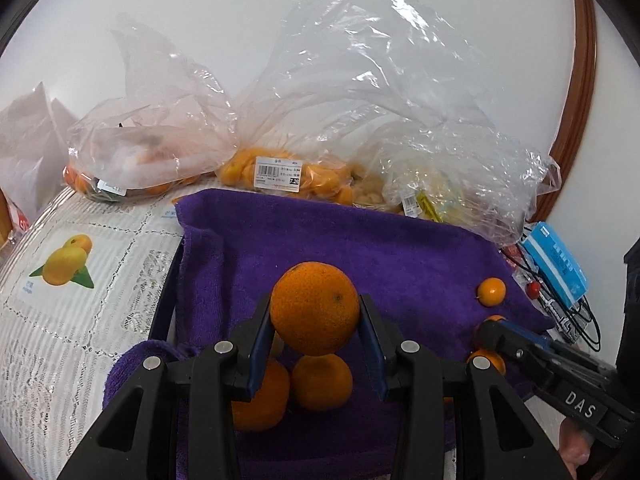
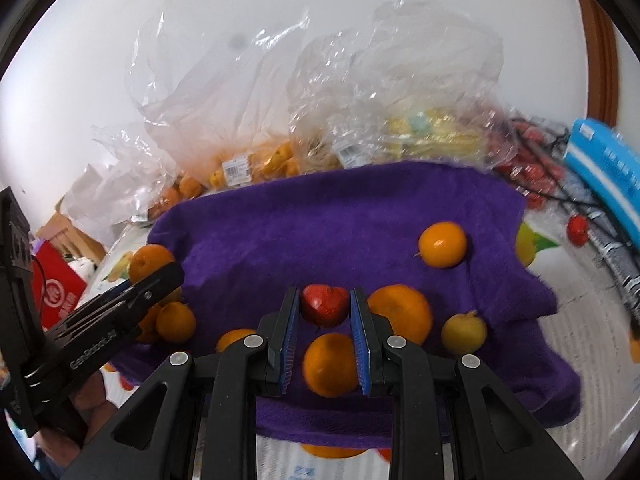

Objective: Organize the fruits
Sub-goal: 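Carry the strawberry and orange over the towel and open both tools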

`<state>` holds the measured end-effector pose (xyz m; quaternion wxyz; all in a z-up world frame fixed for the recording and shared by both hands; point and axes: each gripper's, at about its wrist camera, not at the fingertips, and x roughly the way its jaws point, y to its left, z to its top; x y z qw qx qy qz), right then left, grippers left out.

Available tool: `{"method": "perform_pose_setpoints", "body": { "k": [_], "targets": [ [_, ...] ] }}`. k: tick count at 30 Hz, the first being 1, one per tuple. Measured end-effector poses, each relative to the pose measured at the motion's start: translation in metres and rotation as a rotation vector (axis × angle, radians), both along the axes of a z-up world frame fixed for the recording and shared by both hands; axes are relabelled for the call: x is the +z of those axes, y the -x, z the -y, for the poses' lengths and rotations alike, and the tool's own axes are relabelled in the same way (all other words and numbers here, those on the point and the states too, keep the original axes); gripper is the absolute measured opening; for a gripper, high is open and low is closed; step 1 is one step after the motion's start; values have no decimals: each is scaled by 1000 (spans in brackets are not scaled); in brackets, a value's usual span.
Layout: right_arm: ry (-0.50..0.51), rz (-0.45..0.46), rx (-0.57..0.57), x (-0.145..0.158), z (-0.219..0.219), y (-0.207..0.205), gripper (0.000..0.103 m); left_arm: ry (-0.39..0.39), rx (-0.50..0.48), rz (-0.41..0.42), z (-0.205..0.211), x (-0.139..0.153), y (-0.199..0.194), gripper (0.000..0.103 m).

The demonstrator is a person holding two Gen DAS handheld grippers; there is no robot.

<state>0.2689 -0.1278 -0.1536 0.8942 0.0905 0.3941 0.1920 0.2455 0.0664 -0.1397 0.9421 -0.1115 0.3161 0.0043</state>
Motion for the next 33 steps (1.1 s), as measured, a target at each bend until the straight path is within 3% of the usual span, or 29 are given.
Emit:
{"method": "perform_pose_setpoints", "body": {
  "k": [2, 6, 18, 23, 25, 28, 33],
  "targets": [
    [-10, 0, 7, -1, -2, 0, 25, 5, -1, -5, 0, -1, -1, 39],
    [66, 20, 7, -3, -10, 2, 25, -1, -7, -4, 1, -1, -1, 39],
    [71, 8, -1, -5, -7, 1, 25, 3, -13, -9, 2, -1, 0, 40],
    [44, -1, 6, -3, -5, 3, 40, 9, -13, 12, 1, 1, 3, 53],
    [44, 15, 8, 1, -4, 6, 50, 13, -12, 14, 0, 1, 3, 55],
    [74, 57, -7, 7, -5, 11, 56, 16, -4, 16, -1, 2, 4, 56],
    [73, 74, -17, 12, -2, 14, 57, 18, 16, 26, -3, 5, 6, 56]
  ]
}}
